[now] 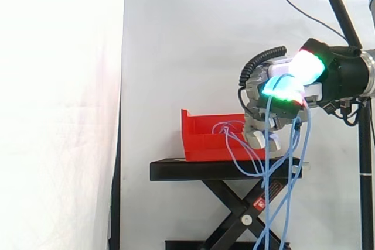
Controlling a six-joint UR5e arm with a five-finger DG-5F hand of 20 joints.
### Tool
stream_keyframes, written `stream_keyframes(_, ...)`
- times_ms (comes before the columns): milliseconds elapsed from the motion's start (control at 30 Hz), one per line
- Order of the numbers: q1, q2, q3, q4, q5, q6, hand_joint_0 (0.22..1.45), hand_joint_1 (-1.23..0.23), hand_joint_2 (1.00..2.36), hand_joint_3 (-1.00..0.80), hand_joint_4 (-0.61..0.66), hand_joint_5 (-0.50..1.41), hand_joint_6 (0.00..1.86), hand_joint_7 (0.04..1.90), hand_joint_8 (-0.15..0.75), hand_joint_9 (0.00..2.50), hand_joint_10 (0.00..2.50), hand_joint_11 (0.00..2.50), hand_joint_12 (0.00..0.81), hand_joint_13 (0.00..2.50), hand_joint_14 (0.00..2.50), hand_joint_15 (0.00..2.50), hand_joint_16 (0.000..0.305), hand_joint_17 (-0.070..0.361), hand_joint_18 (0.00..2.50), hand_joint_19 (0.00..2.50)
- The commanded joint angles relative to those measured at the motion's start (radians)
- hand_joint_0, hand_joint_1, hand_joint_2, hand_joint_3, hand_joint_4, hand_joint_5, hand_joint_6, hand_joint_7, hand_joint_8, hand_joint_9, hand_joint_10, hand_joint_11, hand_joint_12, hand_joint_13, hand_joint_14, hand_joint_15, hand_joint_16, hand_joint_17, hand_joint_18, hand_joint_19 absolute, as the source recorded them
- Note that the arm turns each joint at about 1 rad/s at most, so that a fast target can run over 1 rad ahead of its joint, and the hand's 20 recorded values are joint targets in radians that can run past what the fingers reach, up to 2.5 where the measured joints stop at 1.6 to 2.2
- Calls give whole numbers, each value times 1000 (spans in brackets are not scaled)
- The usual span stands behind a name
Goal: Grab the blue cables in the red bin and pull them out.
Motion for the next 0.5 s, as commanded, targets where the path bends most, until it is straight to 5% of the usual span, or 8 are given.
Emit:
stream_keyframes(0,0,0,0,1,0,0,698,-917,1000,-1000,220,1005,9,802,225,1019,30,866,334,849,27,691,51,116,780,996)
stream_keyframes(467,0,0,0,1,0,0,711,-1004,1000,-1000,206,1082,1,913,213,1047,33,880,325,870,25,691,50,113,790,987)
